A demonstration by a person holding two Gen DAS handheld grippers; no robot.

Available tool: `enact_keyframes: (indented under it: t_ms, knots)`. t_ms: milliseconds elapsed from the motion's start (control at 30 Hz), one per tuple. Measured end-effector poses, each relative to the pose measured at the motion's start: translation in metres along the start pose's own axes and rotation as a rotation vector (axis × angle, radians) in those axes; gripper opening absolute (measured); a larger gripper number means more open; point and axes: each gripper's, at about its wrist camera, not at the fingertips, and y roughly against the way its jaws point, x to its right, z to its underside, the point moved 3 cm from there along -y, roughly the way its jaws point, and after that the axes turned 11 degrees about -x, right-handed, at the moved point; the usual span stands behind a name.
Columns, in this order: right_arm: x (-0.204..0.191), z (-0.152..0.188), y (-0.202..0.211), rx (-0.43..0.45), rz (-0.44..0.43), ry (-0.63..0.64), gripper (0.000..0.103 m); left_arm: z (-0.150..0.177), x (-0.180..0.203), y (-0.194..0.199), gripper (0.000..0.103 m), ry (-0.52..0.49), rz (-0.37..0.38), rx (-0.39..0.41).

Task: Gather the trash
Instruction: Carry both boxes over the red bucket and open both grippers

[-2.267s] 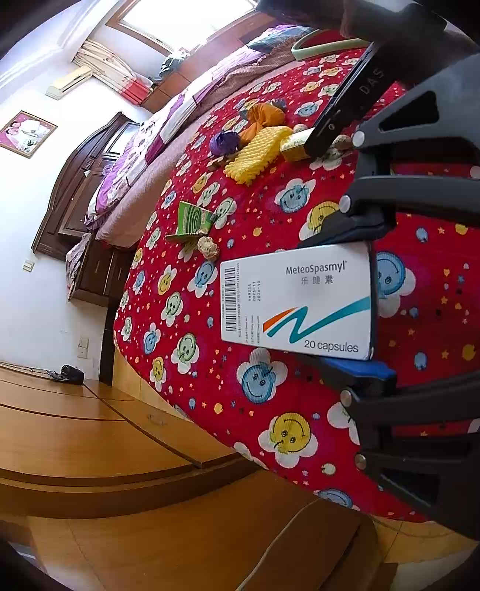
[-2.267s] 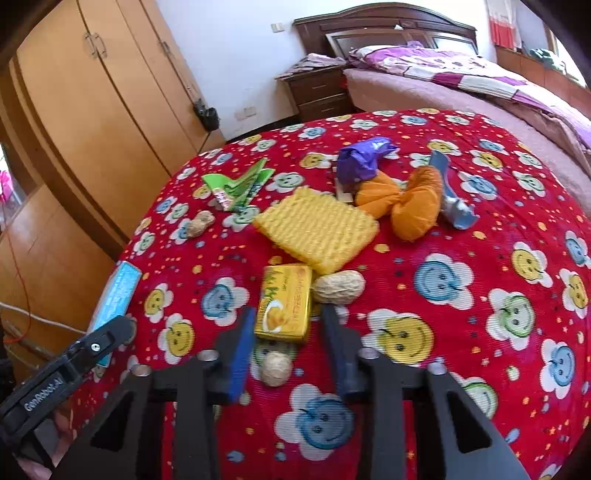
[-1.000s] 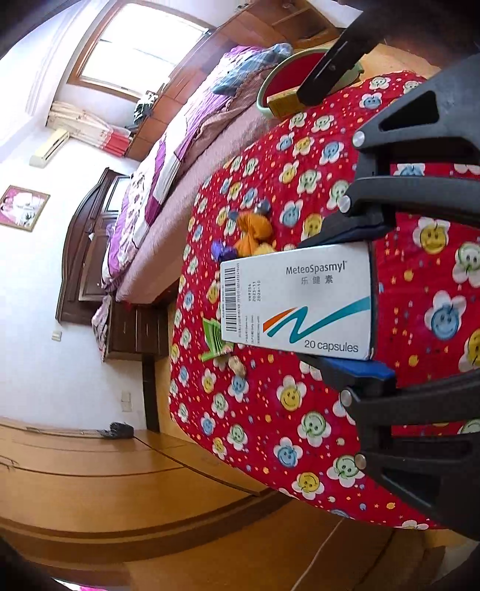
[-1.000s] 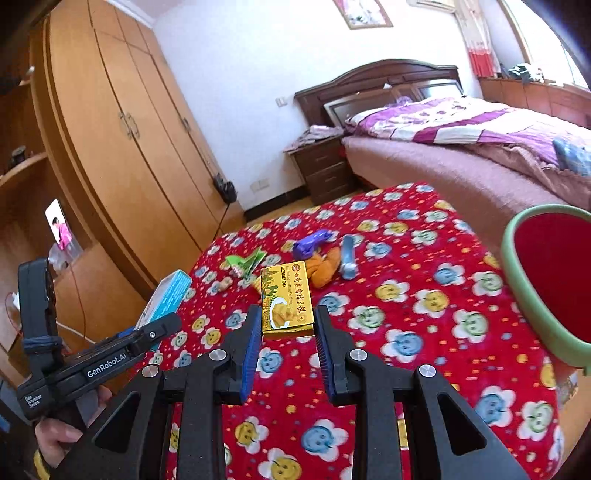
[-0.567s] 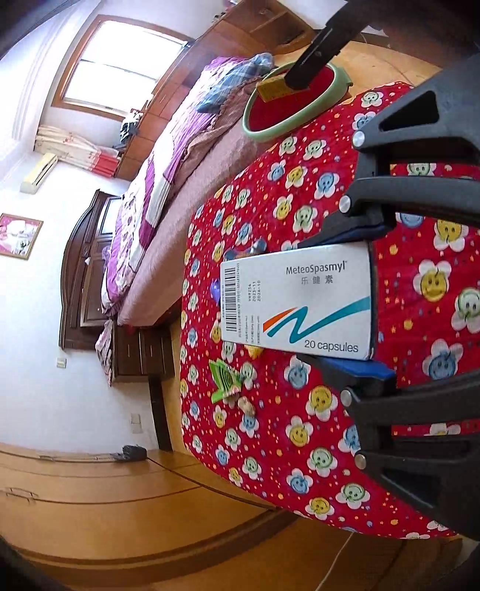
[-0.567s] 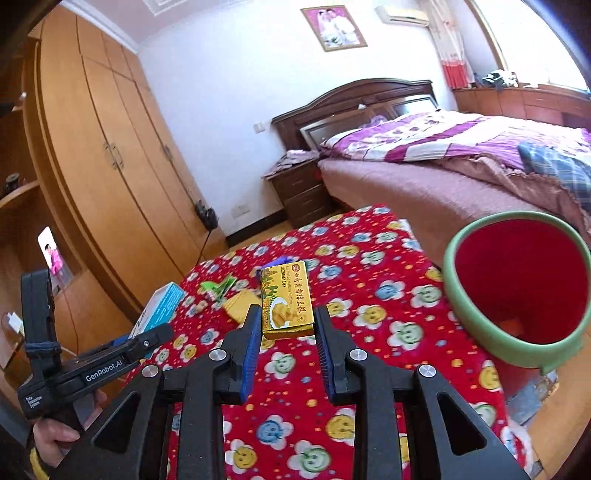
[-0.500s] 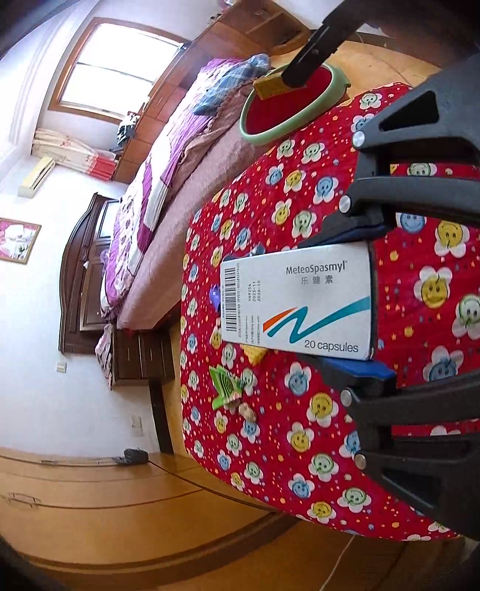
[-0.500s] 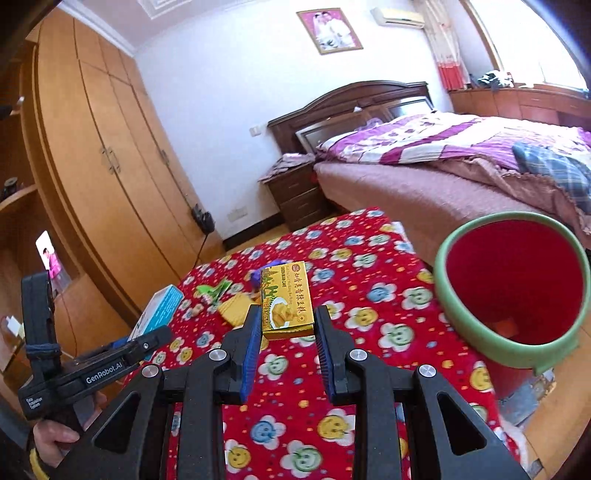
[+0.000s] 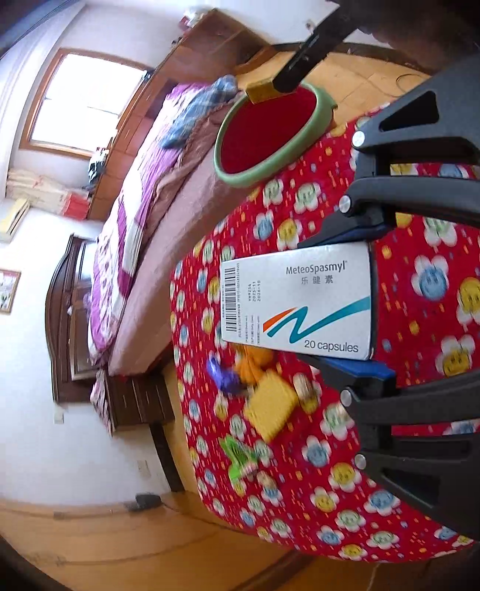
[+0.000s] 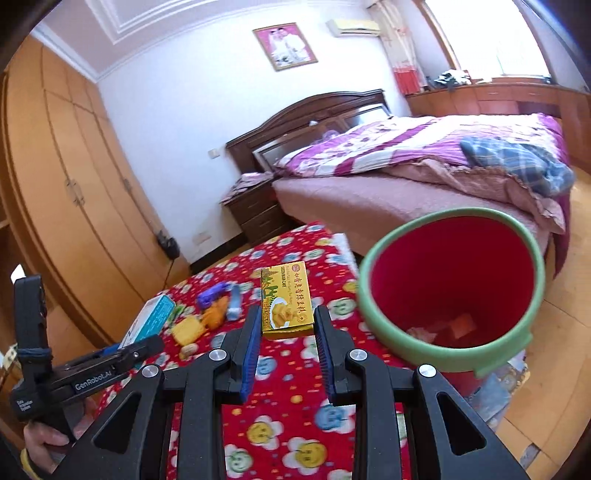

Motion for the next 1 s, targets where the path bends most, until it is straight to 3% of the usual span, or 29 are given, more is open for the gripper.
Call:
enact_keyframes:
  t_ms: [400,733,1000]
  knots:
    - [0.08,-0.005,0.012,0.043,0.132,-0.153,0.029,-0.033,0.084,-0.038,0.05,-0.148,0.127,-0.038]
    - [0.122,0.0,-0.001,0.013,0.161,-0.234,0.029,-0.044,0.15,-0.083,0.05,-0.253,0.211,-0.098]
    - [0.137,-0.001,-0.011,0.001,0.154,-0.256,0.03,-0.05,0.174,-0.103,0.05,-0.29,0.239,-0.106]
